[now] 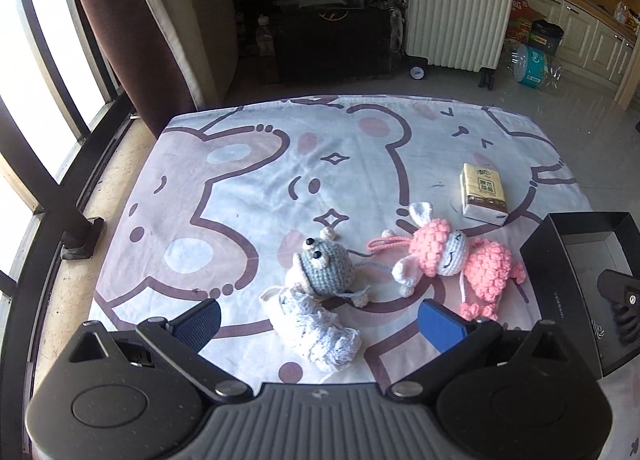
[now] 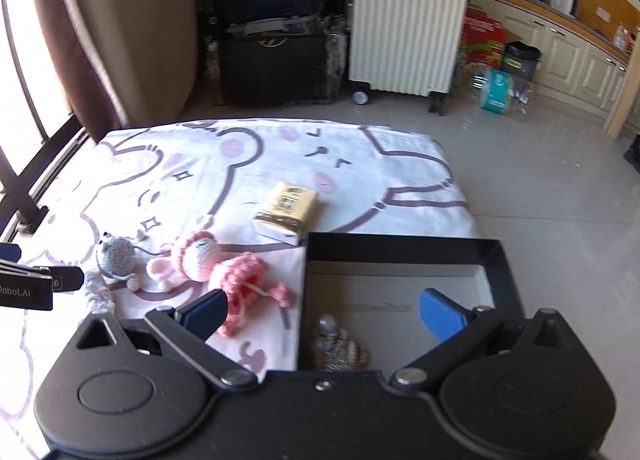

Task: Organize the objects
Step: 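Move the left gripper to the white crocheted doll while the right gripper approaches the pink bunny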

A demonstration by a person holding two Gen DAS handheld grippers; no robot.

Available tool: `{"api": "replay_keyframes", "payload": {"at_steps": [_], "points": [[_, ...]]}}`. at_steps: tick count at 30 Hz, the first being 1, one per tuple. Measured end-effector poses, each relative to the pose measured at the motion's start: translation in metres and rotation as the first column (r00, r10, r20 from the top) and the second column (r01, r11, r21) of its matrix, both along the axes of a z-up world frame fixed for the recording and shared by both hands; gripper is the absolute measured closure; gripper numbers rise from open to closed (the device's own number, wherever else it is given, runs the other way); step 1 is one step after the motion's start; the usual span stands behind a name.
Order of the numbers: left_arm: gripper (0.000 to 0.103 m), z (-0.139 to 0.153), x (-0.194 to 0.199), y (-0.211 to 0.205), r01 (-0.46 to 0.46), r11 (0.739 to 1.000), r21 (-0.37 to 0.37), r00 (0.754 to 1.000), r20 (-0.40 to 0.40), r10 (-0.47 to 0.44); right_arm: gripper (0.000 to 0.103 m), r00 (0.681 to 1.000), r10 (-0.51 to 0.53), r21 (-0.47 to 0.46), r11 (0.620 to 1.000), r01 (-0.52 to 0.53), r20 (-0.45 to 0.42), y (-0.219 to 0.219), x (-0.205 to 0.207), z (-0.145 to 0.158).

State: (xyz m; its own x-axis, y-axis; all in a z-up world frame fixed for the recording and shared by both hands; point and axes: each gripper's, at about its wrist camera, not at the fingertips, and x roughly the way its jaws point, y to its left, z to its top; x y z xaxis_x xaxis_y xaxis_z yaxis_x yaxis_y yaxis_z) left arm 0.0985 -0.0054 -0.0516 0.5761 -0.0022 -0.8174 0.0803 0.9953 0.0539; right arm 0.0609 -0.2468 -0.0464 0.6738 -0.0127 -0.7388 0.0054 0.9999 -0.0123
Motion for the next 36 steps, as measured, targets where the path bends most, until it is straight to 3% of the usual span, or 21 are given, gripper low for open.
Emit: {"api": "replay_keyframes", "payload": {"at_steps": [14, 20, 26, 36], "points": [[0.0, -0.004, 0.001, 0.03, -0.067, 0.998, -0.013, 0.998, -0.007, 0.067, 0.0, 0.997, 0.07, -0.002, 0.998, -0.07, 0.012, 0.027, 0.009, -0.009], [0.0, -0.014, 0.003, 0.034, -0.105, 0.994, -0.043, 0.994, -0.024, 0.104, 0.0, 0.983, 0.18, -0.067, 0.982, -0.178, 0.028, 0.04, 0.019, -0.014], [0.0, -0.022, 0.005, 0.033, -0.114, 0.992, -0.05, 0.993, -0.03, 0.113, 0.0, 0.972, 0.233, -0.05, 0.971, -0.232, 0.008, 0.044, 0.033, -0.022], [0.011, -0.036, 0.012, 0.029, -0.154, 0.986, -0.068, 0.987, -0.045, 0.151, 0.0, 0.939, 0.342, -0.089, 0.935, -0.343, -0.027, 0.056, 0.057, -0.043]]}}
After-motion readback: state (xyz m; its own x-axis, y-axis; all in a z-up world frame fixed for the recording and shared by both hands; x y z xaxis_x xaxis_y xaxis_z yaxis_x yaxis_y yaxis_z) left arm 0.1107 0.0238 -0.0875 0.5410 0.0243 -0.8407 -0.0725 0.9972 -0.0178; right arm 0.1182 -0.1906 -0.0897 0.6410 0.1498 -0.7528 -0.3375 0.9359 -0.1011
